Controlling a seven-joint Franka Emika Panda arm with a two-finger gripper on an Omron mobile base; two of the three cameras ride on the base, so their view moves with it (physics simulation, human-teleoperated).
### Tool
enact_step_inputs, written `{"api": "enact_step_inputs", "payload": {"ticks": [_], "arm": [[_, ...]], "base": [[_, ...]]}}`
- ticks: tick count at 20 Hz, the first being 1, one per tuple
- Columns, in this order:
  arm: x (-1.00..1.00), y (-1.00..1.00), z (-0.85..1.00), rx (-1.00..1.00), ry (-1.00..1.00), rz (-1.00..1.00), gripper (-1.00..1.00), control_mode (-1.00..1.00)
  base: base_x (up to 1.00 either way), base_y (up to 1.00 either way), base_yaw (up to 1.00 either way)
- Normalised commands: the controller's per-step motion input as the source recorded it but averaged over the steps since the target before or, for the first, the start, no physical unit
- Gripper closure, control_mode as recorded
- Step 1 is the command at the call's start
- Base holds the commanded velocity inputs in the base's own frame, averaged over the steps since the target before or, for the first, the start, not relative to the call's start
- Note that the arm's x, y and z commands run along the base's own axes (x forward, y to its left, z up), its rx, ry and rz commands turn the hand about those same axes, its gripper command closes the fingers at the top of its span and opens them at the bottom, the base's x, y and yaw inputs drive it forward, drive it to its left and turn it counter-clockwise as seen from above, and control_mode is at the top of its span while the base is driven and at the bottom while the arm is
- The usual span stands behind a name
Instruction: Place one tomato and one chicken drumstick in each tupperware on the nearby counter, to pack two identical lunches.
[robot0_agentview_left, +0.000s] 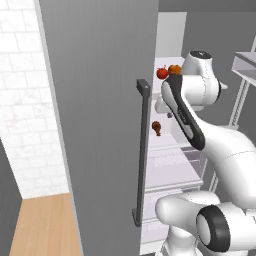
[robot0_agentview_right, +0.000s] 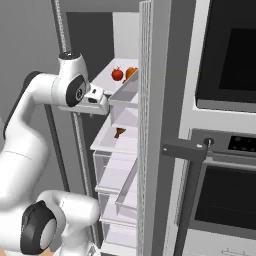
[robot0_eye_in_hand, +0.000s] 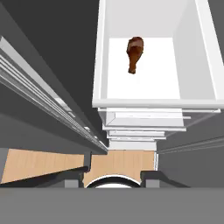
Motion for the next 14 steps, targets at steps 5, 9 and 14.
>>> {"api": "enact_step_inputs", "payload": {"ticks": [5, 9, 14], "arm": [[-0.20, 0.00, -0.10, 0.00, -0.03, 0.00, -1.00, -1.00], [-0.24, -0.52, -0.71, 0.06, 0.00, -0.03, -1.00, -1.00], [0.46, -0.05, -0.46, 0.01, 0.14, -0.02, -1.00, -1.00]], "base": [[0.00, 0.00, 0.00], [0.00, 0.00, 0.00], [0.00, 0.00, 0.00]]}}
